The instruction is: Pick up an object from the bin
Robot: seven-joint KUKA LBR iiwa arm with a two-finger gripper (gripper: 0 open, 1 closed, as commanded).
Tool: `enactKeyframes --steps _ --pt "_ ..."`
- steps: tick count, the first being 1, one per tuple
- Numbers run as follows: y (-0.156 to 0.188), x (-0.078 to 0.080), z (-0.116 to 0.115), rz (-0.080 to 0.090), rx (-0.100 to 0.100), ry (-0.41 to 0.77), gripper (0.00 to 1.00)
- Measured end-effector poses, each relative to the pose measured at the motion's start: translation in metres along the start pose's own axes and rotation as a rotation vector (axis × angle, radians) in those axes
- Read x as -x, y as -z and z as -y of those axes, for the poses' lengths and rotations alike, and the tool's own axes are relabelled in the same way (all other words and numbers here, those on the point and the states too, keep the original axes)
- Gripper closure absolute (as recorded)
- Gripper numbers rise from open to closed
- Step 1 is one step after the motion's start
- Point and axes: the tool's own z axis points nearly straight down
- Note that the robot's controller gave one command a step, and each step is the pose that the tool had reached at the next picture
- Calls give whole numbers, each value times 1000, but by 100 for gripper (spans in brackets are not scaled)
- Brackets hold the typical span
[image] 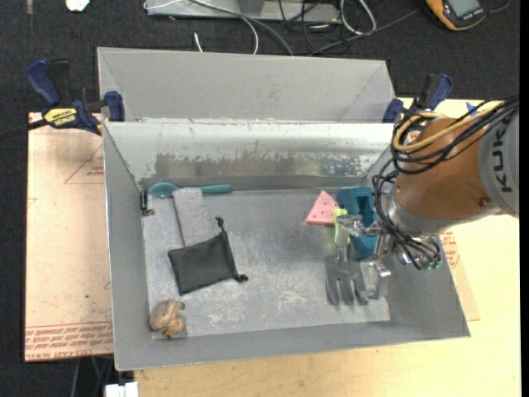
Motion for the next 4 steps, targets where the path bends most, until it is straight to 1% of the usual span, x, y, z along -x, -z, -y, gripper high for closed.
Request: enactKeyframes --steps 1,2,3,4 --pt "20 -6 -4 -1 3 90 0" --pt "25 -2 -6 0 2 -173 0" --pt "7 29 -44 4 1 32 0" --pt "2 29 -62 4 2 -14 0"
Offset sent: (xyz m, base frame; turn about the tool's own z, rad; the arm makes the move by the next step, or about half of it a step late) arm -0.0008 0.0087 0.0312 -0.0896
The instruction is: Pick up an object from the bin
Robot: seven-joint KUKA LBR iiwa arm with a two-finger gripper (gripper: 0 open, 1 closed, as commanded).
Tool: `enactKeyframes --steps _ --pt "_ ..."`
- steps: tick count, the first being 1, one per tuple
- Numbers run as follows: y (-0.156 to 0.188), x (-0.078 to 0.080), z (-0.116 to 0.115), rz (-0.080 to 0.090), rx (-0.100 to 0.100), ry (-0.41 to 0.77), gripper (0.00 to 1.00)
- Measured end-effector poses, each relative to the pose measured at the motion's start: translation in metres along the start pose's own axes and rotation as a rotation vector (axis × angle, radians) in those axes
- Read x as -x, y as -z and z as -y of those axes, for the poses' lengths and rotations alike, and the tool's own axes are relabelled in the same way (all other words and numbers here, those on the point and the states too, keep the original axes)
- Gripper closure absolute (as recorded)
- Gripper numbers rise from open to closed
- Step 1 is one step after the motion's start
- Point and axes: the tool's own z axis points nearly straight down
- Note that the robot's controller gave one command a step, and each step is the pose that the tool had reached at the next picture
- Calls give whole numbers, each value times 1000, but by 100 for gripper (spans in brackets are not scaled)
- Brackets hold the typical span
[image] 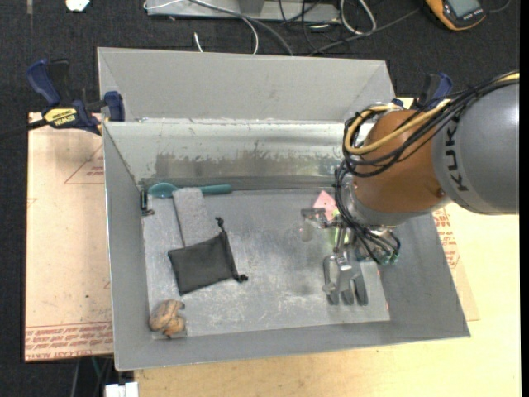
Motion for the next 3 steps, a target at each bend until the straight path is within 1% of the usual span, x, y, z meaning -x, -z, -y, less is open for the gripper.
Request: enactKeyframes --steps 1,2,3 --pt "32 -2 -32 -1 0 -88 0" --pt "26 1 -42 0 1 144 0" --pt "1 -9 -94 2 5 13 0"
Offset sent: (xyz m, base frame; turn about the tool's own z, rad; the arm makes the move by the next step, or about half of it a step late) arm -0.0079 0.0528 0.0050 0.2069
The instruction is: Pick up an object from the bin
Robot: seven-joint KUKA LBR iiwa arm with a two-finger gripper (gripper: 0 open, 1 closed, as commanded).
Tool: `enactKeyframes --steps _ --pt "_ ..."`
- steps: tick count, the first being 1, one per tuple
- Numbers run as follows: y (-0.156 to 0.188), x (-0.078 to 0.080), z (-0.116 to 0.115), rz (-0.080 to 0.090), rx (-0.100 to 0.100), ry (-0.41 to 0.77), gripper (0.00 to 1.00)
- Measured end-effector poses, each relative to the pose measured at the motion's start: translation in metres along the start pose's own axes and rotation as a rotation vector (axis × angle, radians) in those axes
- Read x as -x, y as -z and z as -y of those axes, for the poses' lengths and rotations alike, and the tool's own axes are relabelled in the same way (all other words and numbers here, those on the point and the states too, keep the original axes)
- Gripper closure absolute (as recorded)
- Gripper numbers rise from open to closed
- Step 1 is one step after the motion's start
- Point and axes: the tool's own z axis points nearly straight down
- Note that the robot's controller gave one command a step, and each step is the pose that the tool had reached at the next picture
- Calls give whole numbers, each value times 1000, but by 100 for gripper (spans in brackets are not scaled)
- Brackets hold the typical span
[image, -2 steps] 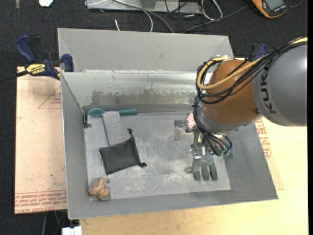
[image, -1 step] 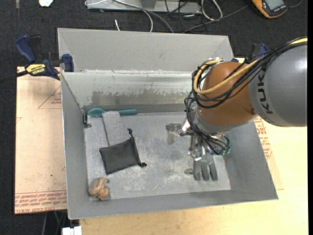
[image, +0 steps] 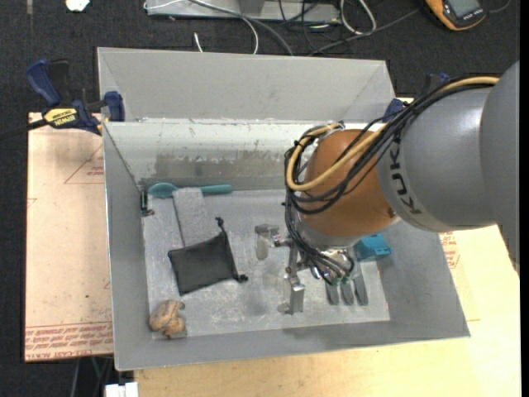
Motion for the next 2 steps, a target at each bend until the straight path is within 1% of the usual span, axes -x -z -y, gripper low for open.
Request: enactKeyframes --steps 1,2 --pt "-5 13 -7 4 -5 31 0" --pt "33 9 -46 1 -3 28 0"
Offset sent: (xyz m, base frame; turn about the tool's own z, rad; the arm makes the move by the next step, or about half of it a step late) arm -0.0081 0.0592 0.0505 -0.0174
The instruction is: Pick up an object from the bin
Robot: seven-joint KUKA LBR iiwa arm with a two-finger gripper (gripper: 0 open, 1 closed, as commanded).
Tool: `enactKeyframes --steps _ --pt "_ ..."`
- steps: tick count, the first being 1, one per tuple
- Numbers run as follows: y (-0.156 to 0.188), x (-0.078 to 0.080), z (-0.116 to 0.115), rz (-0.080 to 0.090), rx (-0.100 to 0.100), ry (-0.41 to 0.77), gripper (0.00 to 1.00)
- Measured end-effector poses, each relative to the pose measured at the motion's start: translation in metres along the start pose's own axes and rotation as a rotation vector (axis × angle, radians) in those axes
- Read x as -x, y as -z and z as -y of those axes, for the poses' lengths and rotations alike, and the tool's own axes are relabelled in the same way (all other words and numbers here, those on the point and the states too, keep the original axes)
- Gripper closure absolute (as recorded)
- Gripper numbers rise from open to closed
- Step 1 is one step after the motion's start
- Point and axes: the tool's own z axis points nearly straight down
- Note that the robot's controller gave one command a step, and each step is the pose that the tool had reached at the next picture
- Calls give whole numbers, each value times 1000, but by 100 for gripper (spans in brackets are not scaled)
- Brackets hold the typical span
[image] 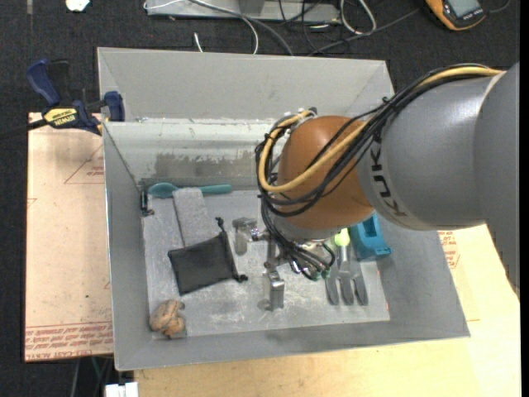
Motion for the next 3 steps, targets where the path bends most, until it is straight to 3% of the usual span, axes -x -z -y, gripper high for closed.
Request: enactKeyframes --steps 1,2,3 --pt "-19 25 -43 7 0 -143 0" --pt "-55 55 -56 12 1 -8 0" --pt "-75 46 -72 6 5 -334 100"
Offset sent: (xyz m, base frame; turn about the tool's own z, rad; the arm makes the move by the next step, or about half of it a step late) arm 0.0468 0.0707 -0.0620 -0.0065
